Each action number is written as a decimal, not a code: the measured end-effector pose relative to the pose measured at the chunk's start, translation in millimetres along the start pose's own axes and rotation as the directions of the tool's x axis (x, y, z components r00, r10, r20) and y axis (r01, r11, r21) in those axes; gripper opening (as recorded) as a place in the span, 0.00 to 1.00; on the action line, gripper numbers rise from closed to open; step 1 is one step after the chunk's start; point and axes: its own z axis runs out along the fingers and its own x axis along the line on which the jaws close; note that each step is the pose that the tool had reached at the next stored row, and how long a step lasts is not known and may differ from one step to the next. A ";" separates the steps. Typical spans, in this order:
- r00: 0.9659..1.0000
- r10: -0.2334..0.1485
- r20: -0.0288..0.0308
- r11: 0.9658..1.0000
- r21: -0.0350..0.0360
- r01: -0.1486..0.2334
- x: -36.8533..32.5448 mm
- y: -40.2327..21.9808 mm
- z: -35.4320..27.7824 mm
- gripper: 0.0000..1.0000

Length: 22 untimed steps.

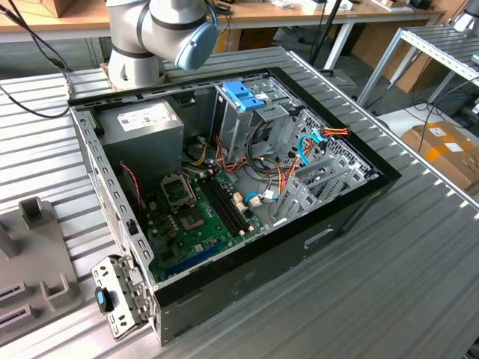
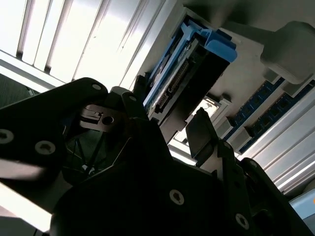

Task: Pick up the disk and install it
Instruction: 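Pick up the disk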

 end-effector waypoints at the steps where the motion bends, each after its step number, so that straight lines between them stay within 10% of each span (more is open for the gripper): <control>1: 1.000 0.000 0.000 1.000 0.000 0.000 0.0 0.0 0.1 0.60; 22: 1.000 0.000 0.000 1.000 0.000 0.000 -1.3 0.0 0.2 0.35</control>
